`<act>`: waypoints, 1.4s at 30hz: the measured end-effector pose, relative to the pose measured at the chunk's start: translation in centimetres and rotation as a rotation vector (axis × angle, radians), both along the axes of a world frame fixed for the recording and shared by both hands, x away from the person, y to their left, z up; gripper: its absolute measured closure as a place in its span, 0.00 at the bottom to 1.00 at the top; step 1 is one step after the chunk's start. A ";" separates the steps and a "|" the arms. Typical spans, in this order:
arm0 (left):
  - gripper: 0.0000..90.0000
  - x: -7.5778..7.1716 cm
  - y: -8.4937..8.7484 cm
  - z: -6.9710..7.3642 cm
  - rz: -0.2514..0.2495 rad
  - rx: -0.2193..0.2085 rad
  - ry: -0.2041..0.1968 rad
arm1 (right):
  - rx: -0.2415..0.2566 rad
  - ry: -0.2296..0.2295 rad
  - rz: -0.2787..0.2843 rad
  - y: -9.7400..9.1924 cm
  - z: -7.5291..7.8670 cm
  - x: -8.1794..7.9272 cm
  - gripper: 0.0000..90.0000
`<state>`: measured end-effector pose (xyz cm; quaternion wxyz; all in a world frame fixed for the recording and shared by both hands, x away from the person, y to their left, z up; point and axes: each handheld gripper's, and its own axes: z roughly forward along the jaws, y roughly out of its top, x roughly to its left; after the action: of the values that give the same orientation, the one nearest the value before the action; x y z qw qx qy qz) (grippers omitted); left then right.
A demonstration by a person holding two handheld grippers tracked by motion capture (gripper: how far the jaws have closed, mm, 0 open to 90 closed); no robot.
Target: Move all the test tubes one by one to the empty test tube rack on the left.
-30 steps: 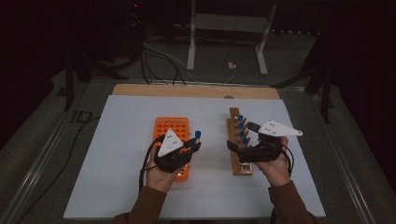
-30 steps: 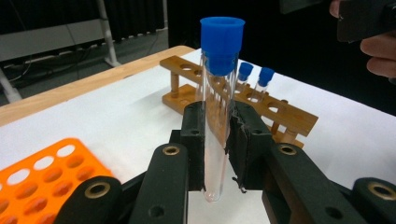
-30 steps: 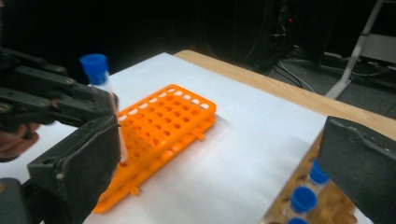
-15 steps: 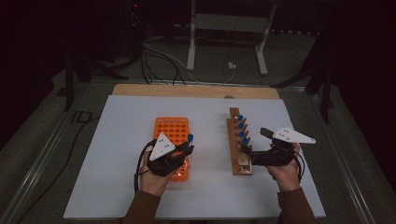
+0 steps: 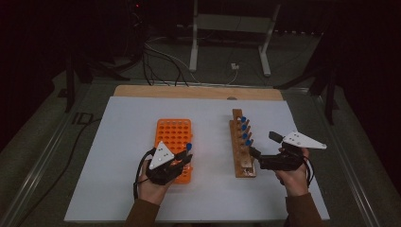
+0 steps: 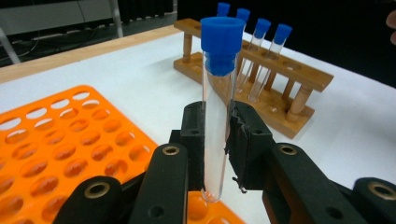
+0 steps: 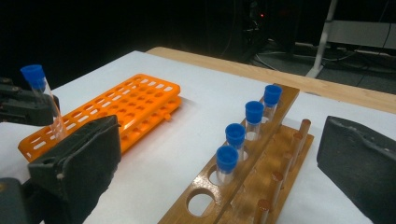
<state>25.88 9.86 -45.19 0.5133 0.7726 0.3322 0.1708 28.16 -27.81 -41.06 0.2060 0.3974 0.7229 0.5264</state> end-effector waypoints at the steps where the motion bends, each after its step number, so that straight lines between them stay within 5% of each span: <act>1: 0.85 -0.2 0.2 -0.1 0.001 -0.005 0.002 | 0.001 0.001 0.000 0.0 0.0 0.0 0.00; 12: 0.85 -1.1 0.6 -1.4 -0.016 0.018 0.031 | 0.007 0.002 -0.003 -0.1 -0.1 -0.1 0.00; 33: 0.86 -1.6 -0.3 -3.2 -0.044 0.223 0.077 | -0.001 0.027 0.006 0.0 -0.8 0.0 0.00; 42: 0.86 -1.8 -0.8 -3.2 -0.045 0.255 0.056 | -0.012 0.030 0.011 0.5 -1.0 0.0 0.00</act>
<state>24.09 9.10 -48.43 0.4049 0.8435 0.3045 0.1785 28.18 -27.33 -42.03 0.1944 0.4001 0.7312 0.5171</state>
